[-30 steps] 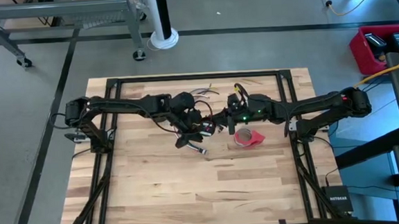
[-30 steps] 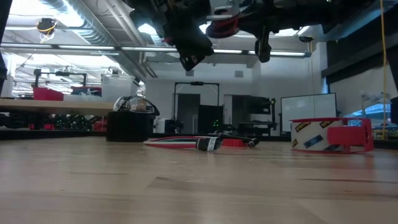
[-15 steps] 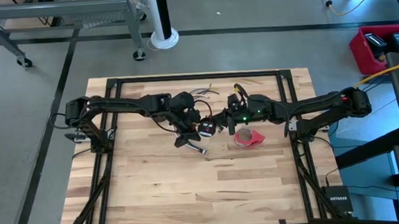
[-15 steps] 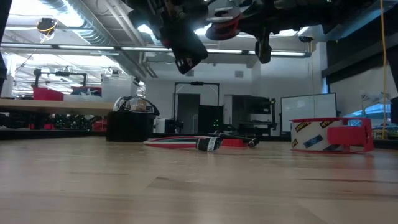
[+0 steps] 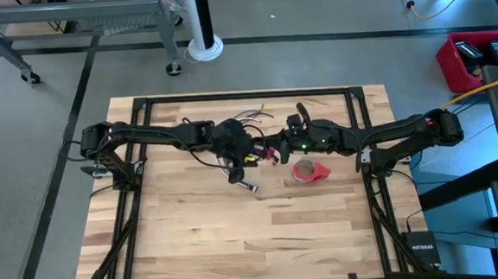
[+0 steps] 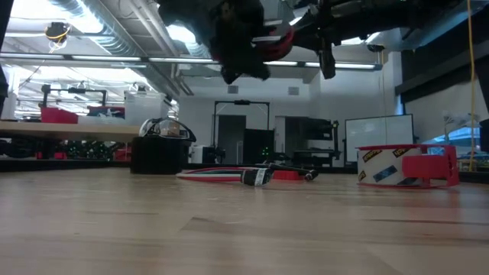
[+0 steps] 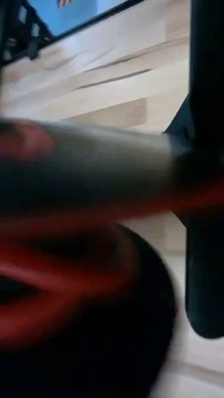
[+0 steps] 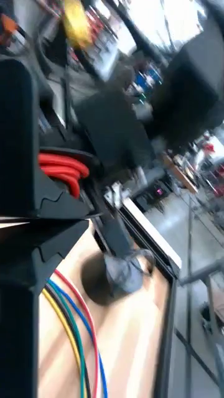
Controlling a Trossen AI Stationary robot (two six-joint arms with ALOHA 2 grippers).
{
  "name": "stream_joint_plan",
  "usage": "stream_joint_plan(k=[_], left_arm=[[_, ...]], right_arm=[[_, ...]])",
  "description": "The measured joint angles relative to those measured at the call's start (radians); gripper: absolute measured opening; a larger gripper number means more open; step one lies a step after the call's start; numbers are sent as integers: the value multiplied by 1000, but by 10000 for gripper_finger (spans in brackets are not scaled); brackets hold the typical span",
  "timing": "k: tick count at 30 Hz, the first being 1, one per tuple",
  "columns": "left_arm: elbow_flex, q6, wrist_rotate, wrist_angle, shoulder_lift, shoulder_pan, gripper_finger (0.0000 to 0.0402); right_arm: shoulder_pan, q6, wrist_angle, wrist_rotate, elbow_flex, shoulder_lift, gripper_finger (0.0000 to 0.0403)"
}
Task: Coil cords
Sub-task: Coil the red wire onto the spool
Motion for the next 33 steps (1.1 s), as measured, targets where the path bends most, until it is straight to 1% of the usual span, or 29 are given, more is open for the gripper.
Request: stream_joint_plan(k=[3,13,21,24,29,31,33], left_arm=[[-2,5,-16,32,1,-16,0],[-10,-16,-132,50,1,-31,1],[-10,-10,-142,31,1,-29,1],[-10,-16,-142,-28,1,-27,2],[-10,-74,-147,-210,1,-29,2],[-10,-84,-184,-250,1,-40,2],[-11,-77,-226,-252,1,-58,2]], right_arm=[[-2,-20,44,49,3,-2,1],[-3,-68,154,110,1,0,1],[-3,-69,156,109,1,0,1],[-3,-72,149,110,1,-6,1],[-3,-115,145,167,1,-49,1],[-3,-126,142,167,1,-66,1],[-3,-139,128,168,1,-84,1]])
